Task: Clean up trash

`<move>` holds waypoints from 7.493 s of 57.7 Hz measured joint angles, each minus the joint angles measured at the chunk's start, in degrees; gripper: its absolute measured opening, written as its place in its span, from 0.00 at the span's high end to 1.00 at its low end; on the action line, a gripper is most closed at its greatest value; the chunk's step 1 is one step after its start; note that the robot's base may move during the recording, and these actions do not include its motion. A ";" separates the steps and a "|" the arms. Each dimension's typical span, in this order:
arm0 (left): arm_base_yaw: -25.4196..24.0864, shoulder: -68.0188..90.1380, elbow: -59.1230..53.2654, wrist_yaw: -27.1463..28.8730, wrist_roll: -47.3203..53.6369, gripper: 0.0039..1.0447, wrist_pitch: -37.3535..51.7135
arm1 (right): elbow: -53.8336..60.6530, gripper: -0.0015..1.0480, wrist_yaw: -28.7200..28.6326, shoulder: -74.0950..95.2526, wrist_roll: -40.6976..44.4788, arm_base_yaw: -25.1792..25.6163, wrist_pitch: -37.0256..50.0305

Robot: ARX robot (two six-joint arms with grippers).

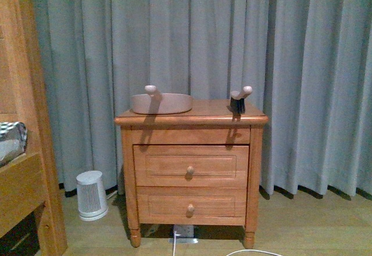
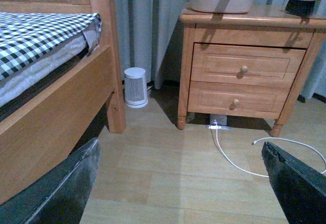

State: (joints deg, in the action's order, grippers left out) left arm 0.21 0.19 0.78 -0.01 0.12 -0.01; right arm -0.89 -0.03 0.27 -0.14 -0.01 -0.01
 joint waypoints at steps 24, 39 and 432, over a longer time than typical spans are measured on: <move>0.00 0.00 0.00 0.00 0.00 0.07 0.00 | 0.00 0.07 0.00 0.00 0.00 0.00 0.00; 0.00 0.00 0.00 0.00 0.00 0.07 0.00 | 0.00 0.07 0.00 0.00 0.00 0.00 0.00; 4.50 58.77 52.68 -4.11 19.63 0.75 -4.20 | 0.00 0.07 0.00 0.00 0.00 0.00 0.00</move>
State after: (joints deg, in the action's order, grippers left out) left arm 4.71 58.96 53.45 -4.12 19.75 -4.21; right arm -0.89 -0.03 0.27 -0.14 -0.01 -0.01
